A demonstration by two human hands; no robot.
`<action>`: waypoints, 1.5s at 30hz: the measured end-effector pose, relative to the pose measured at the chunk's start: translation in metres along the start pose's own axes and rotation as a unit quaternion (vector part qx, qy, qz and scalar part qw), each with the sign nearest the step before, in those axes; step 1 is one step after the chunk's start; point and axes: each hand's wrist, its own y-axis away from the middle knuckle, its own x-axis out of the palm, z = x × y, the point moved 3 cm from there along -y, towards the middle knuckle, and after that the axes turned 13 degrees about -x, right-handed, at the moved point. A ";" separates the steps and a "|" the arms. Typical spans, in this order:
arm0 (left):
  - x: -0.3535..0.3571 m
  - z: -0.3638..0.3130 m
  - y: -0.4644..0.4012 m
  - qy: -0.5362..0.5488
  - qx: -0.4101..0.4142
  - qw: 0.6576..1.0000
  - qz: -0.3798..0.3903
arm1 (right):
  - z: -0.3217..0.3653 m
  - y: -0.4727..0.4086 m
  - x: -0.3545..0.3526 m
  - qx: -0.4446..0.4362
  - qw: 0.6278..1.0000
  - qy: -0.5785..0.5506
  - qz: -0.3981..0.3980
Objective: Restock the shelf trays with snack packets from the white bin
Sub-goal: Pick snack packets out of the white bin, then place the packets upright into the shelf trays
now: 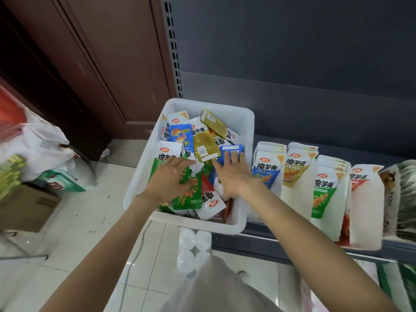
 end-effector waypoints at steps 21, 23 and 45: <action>-0.024 -0.042 0.005 0.317 0.006 0.948 0.042 | -0.041 0.080 -0.068 0.080 0.801 -0.331 -0.492; -0.030 -0.055 0.006 0.342 -0.004 0.938 0.054 | -0.057 0.089 -0.063 0.084 0.735 -0.477 -0.475; 0.042 -0.146 -0.011 0.115 0.096 0.981 -0.121 | -0.087 0.152 0.006 0.132 0.861 -0.097 -0.481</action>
